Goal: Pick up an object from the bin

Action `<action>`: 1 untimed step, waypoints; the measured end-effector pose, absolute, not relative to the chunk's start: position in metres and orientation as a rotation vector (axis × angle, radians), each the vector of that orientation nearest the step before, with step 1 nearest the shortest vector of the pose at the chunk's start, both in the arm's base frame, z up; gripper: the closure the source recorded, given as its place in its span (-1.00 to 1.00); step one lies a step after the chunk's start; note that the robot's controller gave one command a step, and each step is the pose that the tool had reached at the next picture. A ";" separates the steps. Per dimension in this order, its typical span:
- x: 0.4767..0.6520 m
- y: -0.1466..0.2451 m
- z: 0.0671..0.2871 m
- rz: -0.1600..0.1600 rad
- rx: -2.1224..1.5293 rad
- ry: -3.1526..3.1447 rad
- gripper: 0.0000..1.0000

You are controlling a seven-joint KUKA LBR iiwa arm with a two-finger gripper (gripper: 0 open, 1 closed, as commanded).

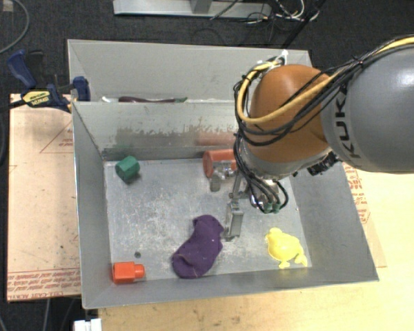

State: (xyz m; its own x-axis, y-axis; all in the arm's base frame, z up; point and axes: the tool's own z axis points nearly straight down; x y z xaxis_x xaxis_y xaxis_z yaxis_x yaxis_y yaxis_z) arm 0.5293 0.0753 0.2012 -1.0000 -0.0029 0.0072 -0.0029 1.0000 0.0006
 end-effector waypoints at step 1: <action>0.531 0.075 0.205 -0.002 0.002 -3.142 -1.00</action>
Offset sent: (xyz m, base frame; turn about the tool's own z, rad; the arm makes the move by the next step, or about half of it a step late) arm -0.0284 0.0126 -0.1312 -0.2419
